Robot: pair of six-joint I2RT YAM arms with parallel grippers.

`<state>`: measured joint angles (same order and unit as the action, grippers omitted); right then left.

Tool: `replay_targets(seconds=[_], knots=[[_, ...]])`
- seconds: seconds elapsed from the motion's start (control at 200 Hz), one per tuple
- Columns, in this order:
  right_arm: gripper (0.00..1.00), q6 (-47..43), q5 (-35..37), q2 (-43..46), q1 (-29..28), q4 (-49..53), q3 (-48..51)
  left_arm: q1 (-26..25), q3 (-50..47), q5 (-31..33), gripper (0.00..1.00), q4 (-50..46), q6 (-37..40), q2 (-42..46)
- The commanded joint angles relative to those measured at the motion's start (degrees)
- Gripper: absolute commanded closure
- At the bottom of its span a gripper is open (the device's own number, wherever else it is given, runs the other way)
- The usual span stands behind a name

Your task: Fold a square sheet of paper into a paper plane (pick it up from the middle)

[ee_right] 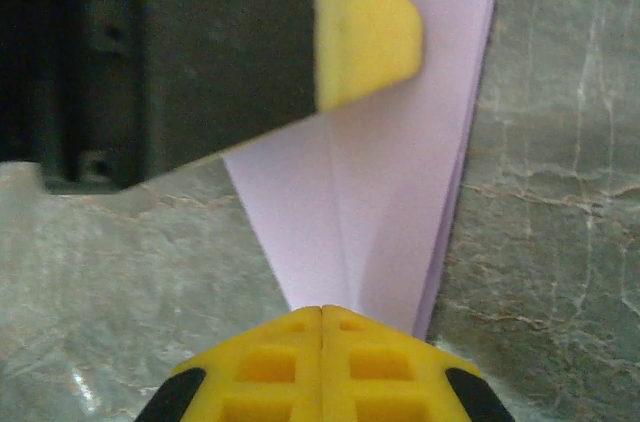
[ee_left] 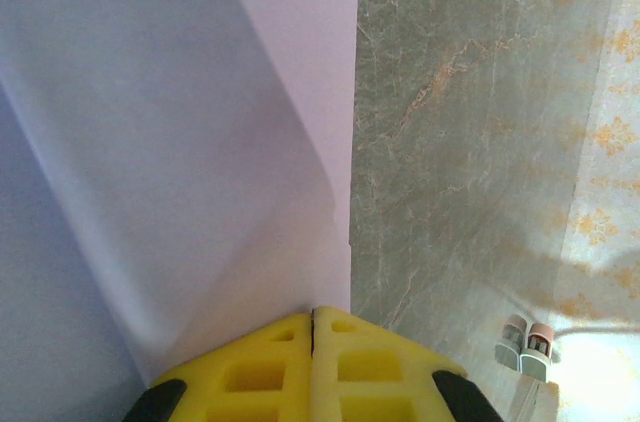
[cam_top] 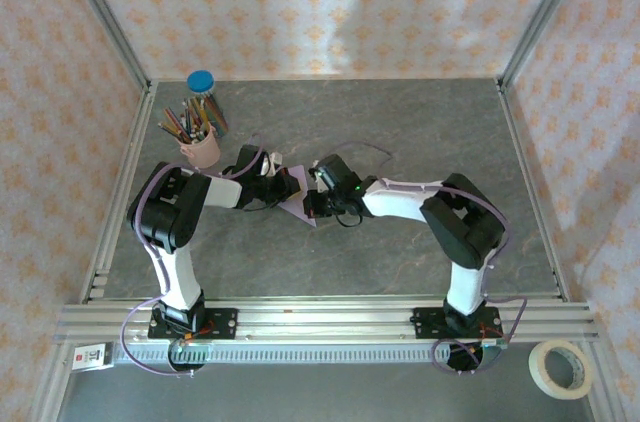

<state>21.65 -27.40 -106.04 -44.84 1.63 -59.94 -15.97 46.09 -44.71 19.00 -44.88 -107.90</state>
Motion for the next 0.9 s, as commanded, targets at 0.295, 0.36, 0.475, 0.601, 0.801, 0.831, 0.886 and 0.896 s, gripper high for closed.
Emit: replay_targets(seconds=[0.295, 0.36, 0.475, 0.601, 0.801, 0.831, 0.886, 0.896], knots=[[1.00, -2.21, 4.47, -4.46, 0.28, 7.32, -0.67, -1.26, 0.99, 4.92, 0.93, -6.90, 3.73, 4.37], [1.00, -2.37, 5.15, -4.37, 0.32, 8.24, -0.16, -1.26, 1.13, 5.05, 0.93, -5.66, 4.33, 6.10], [1.00, -2.42, 5.73, -4.44, 0.45, 8.91, 0.54, -1.26, 0.11, 5.00, 0.93, -3.14, 4.97, 7.09], [1.00, -1.55, 5.43, -4.76, 0.48, 8.93, 0.73, -1.35, -2.14, 2.88, 0.93, 0.01, 4.94, 5.87], [1.00, -0.40, 5.60, -5.63, 0.45, 10.17, 0.35, -1.70, -3.44, 1.79, 0.93, 1.17, 6.42, 3.77], [1.00, -0.31, 5.68, -5.68, 0.45, 10.39, 0.40, -1.74, -3.41, 2.01, 0.93, 1.11, 6.61, 3.44], [1.00, -0.16, 5.92, -5.91, 0.50, 10.58, 0.48, -1.70, -3.16, 2.61, 0.93, 0.49, 6.94, 2.85], [1.00, -0.10, 5.99, -5.93, 0.47, 10.63, 0.52, -1.70, -3.12, 2.76, 0.93, 0.33, 6.99, 2.75]])
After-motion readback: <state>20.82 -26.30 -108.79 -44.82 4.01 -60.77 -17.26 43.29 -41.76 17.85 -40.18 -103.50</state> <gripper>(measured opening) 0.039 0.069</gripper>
